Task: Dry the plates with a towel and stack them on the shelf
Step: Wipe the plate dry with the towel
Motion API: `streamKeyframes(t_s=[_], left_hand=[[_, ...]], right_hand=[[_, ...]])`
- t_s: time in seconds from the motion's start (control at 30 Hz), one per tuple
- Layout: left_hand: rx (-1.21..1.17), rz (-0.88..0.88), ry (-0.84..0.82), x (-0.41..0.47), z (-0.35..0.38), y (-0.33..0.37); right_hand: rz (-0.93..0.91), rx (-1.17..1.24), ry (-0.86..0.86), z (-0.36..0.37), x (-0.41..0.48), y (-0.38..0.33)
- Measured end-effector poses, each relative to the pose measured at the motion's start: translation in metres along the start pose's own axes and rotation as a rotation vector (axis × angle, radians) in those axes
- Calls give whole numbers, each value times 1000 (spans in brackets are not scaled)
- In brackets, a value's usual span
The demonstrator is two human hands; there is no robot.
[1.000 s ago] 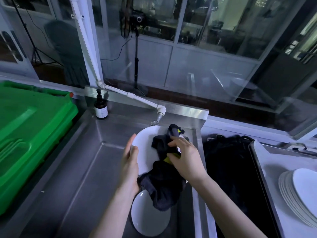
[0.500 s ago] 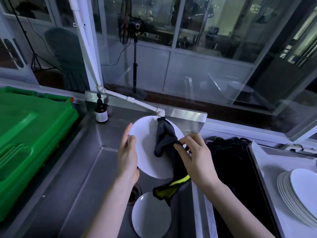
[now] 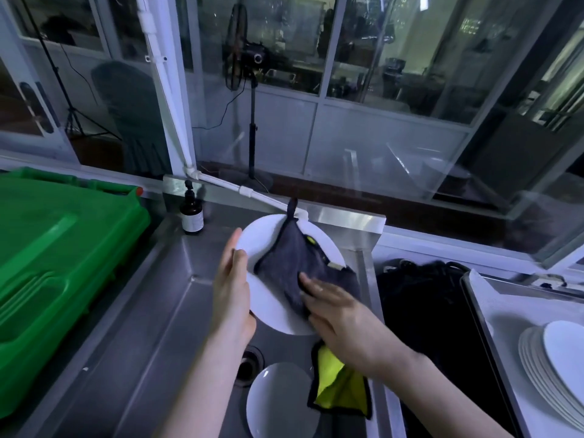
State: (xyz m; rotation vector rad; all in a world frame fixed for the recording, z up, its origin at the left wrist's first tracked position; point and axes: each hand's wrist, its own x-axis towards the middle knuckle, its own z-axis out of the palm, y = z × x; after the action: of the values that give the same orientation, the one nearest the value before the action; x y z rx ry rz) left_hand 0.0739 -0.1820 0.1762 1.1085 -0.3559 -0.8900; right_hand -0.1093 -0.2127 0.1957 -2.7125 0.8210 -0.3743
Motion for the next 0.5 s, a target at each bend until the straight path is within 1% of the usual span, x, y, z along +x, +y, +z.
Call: streamKeyframes(t_s=[0.07, 0.1, 0.13, 0.2, 0.23, 0.27, 0.33, 0.37, 0.43, 0.5], left_hand=[[-11, 13, -62, 2, -1, 1], [-17, 8, -96, 1, 0, 1], [-23, -19, -123, -1, 2, 1], [-12, -71, -145, -5, 6, -1], [12, -75, -140, -8, 8, -2], [37, -62, -123, -10, 11, -3], [33, 0, -78, -14, 17, -5], [36, 42, -63, -16, 18, -6], [70, 109, -47, -17, 19, -6], [73, 134, -27, -15, 13, -4]], right_hand=[[-177, -43, -59, 2, -3, -5], [-220, -15, -73, 2, 0, -8], [-205, 73, -73, 2, 6, -11], [-52, 337, -45, 0, 19, -17], [28, 403, -17, 2, 25, -20], [97, 409, 23, 5, 32, -23], [164, 360, 111, 11, 45, -29], [161, 275, 145, 13, 51, -29], [166, 18, 182, 15, 59, -26], [258, -133, 182, 12, 61, -17]])
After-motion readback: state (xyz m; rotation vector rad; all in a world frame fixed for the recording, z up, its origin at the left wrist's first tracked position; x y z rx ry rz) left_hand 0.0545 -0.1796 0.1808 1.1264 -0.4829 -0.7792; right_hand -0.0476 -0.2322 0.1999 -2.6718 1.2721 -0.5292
